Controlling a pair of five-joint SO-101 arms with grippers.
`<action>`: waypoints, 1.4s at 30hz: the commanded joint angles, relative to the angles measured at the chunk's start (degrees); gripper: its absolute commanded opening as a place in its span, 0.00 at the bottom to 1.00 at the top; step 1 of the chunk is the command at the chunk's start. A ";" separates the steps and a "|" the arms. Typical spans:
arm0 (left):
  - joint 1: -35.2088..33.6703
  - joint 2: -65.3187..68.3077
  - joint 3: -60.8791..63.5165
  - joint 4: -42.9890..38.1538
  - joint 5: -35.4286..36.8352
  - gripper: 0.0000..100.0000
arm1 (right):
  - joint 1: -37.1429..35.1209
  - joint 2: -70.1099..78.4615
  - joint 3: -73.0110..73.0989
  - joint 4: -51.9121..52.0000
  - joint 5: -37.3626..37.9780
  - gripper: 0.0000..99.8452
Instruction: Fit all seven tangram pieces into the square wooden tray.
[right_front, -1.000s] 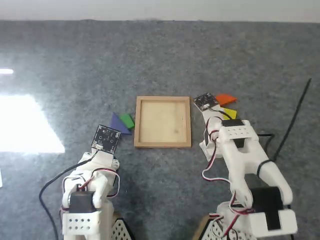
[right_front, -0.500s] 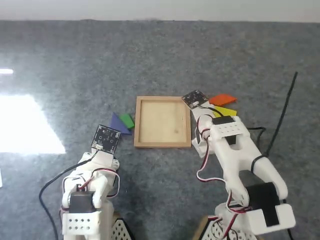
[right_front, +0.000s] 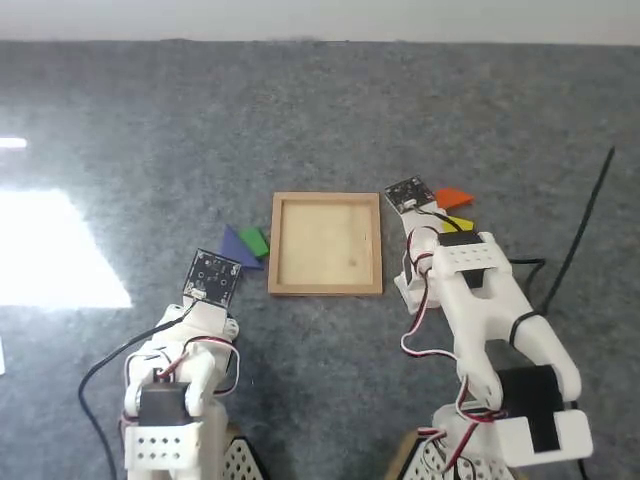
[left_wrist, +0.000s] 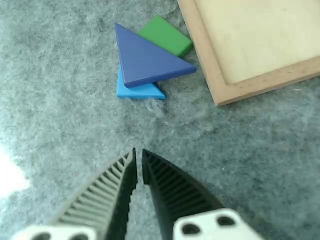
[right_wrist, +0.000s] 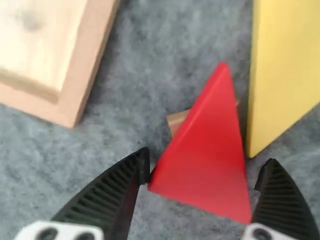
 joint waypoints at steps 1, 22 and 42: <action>-0.18 -1.14 -0.75 0.35 0.26 0.02 | 0.57 -0.75 -0.88 -0.31 1.14 0.34; -0.18 -1.14 -0.75 0.35 0.26 0.02 | 0.40 -0.84 -1.05 2.42 11.87 0.34; -0.18 -1.14 -0.75 0.35 0.26 0.02 | 0.48 -0.75 -0.79 1.19 11.87 0.24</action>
